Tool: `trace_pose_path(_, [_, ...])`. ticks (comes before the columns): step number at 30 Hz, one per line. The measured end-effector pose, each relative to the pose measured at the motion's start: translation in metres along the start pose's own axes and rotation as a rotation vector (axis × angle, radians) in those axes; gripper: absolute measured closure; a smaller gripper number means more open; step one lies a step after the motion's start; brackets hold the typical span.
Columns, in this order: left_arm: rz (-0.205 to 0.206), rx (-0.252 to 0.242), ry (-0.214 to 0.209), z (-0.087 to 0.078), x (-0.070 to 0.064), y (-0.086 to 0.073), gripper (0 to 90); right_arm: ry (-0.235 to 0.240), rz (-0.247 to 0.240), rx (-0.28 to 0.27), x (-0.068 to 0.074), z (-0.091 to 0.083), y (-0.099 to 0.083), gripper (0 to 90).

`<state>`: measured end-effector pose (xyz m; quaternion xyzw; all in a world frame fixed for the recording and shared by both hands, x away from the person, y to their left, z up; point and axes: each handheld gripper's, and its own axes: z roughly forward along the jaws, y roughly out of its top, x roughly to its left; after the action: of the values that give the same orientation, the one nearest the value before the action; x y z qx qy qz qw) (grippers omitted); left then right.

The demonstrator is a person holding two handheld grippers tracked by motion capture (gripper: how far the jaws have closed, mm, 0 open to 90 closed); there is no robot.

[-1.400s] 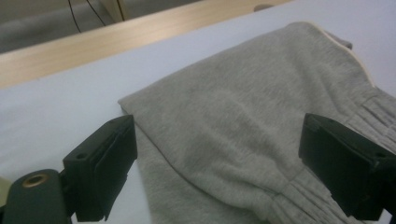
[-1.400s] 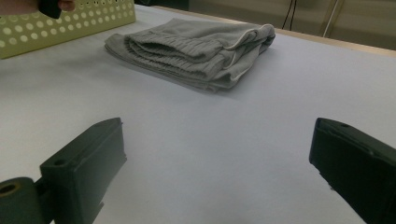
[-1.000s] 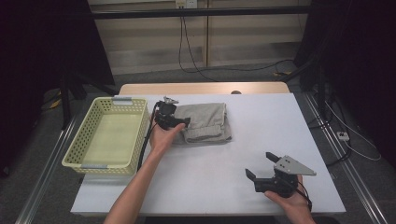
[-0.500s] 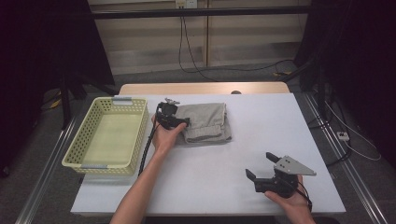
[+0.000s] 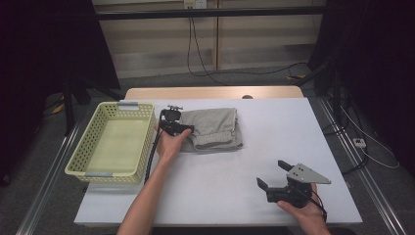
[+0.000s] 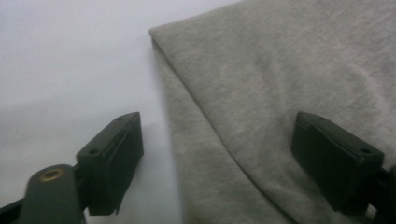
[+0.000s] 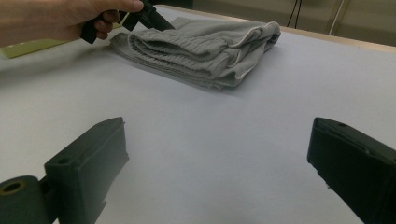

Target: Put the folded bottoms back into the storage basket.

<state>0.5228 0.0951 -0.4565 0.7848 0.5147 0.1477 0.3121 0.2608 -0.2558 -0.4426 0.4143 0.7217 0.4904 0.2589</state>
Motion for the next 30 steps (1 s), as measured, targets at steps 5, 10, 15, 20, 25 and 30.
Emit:
trace_pose_path(5, [-0.017,0.02,-0.086,-0.006,-0.002,0.0,34.9,-0.002,-0.001,0.001,0.0,0.0,0.0,4.5])
trace_pose_path(10, [0.006,0.015,-0.067,-0.006,-0.013,-0.002,44.0,-0.003,0.001,0.003,0.0,0.001,0.0,4.5])
trace_pose_path(15, [-0.016,0.028,-0.16,-0.006,-0.012,-0.002,68.1,-0.005,0.0,0.003,0.0,0.0,0.0,4.6])
trace_pose_path(20, [-0.001,0.025,-0.149,-0.006,-0.019,-0.002,74.3,-0.009,-0.003,0.011,0.0,0.001,0.0,5.3])
trace_pose_path(25, [-0.002,0.012,-0.152,-0.007,-0.019,-0.003,79.7,-0.009,0.002,0.008,0.0,0.001,0.0,5.3])
trace_pose_path(30, [-0.017,-0.031,-0.17,-0.01,-0.015,-0.006,80.3,-0.007,0.005,0.007,-0.002,0.0,0.0,5.4])
